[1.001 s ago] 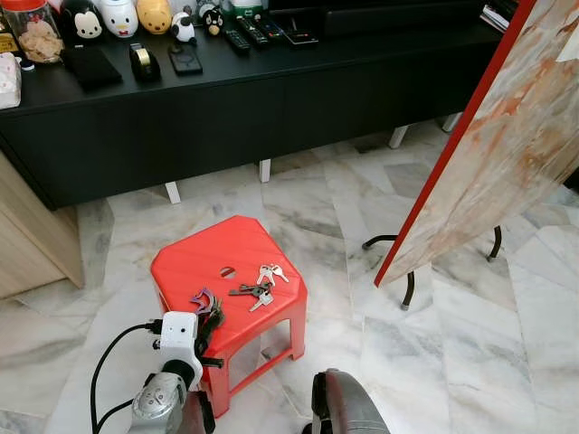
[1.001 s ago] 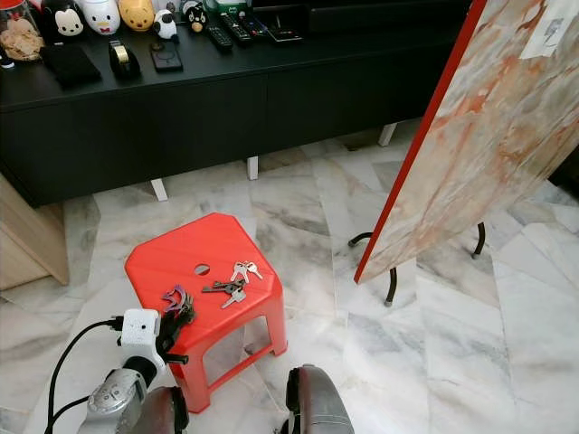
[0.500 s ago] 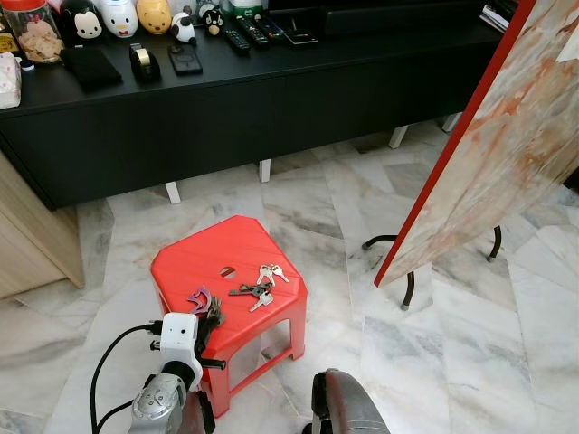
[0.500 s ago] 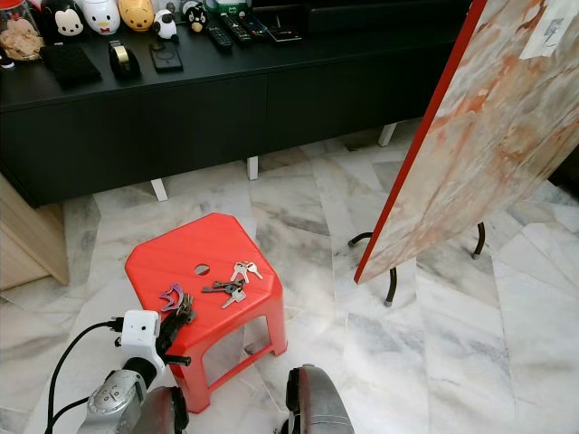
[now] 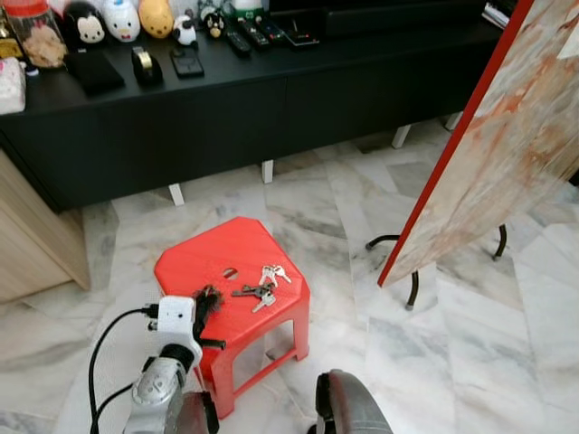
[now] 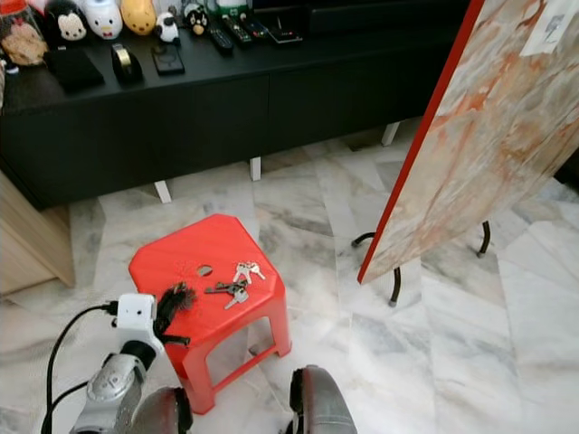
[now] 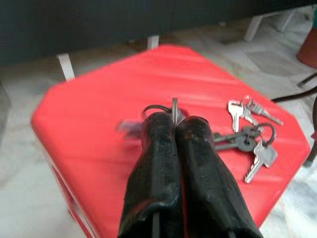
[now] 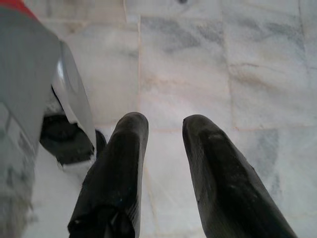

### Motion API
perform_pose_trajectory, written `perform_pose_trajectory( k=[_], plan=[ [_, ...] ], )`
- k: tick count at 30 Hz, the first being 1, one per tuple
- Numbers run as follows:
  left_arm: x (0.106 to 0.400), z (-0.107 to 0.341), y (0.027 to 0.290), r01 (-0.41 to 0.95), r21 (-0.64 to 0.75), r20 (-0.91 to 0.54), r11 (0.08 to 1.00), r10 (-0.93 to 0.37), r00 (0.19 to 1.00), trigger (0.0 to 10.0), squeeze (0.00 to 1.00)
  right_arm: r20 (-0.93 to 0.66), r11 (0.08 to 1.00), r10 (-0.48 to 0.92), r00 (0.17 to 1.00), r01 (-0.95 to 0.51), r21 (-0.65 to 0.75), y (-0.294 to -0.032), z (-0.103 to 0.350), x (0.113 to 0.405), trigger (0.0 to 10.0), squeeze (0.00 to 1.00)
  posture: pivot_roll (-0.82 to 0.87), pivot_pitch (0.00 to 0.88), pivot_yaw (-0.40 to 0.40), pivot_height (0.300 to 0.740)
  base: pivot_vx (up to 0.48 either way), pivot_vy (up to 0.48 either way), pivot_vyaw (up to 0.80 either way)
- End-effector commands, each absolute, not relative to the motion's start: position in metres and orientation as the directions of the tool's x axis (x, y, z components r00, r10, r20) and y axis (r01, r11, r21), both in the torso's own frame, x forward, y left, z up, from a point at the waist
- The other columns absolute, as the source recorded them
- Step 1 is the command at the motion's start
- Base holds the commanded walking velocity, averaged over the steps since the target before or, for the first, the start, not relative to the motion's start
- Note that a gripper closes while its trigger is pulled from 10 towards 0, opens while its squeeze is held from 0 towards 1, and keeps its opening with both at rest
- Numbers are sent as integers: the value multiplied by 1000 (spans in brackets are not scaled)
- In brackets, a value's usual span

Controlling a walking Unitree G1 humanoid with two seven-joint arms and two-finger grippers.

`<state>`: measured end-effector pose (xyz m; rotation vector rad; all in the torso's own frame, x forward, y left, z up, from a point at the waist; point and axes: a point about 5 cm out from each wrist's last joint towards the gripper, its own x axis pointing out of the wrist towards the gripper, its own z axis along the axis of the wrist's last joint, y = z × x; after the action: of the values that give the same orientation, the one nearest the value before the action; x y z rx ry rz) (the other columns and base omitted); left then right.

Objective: Hang keys on a hook

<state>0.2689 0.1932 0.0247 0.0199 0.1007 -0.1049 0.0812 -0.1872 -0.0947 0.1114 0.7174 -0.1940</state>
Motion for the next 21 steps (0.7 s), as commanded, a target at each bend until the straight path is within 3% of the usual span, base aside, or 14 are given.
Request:
perform_pose_trajectory(
  k=[1, 9, 11, 12, 13, 14, 15, 21],
  plan=[
    [264, 22, 193, 99, 0, -102, 995, -98, 990, 0, 0, -655, 978, -101, 748, 195, 72, -176, -95, 84, 10000, 0, -65, 34, -58, 620, 0, 0, 0],
    [257, 43, 207, 53, 20, -6, 998, -53, 999, 0, 0, -559, 961, -176, 811, 263, 79, -188, -84, 98, 10000, 0, -59, 0, -37, 620, 0, 0, 0],
    [257, 51, 209, 41, 21, 27, 999, -42, 999, 1373, 0, -511, 955, -202, 835, 283, 85, -193, -78, 106, 10000, 0, -58, 0, -33, 620, 0, 0, 0],
    [257, 52, 209, 39, 22, 31, 999, -39, 999, 1373, 0, -505, 954, -205, 838, 286, 87, -194, -78, 108, 10000, 0, -57, 0, -33, 620, 0, 0, 0],
    [258, 53, 210, 32, 23, 35, 999, -33, 999, 7843, 0, -494, 952, -213, 843, 293, 90, -195, -76, 111, 10000, 0, -58, 0, -29, 620, 0, 0, 0],
    [258, 54, 210, 30, 23, 37, 999, -31, 999, 7843, 0, -489, 951, -216, 845, 296, 91, -195, -75, 113, 10000, 0, -58, 0, -29, 620, 0, 0, 0],
    [259, 54, 210, 29, 23, 37, 999, -30, 999, 10000, 0, -486, 950, -218, 846, 298, 91, -196, -75, 114, 10000, 0, -60, 0, -27, 620, 0, 0, 0],
    [258, 55, 209, 18, 17, 18, 1000, -19, 1000, 10000, 0, -457, 946, -223, 861, 305, 113, -200, -71, 128, 10000, 0, -48, 0, -24, 640, 0, 0, 0]
  ],
)
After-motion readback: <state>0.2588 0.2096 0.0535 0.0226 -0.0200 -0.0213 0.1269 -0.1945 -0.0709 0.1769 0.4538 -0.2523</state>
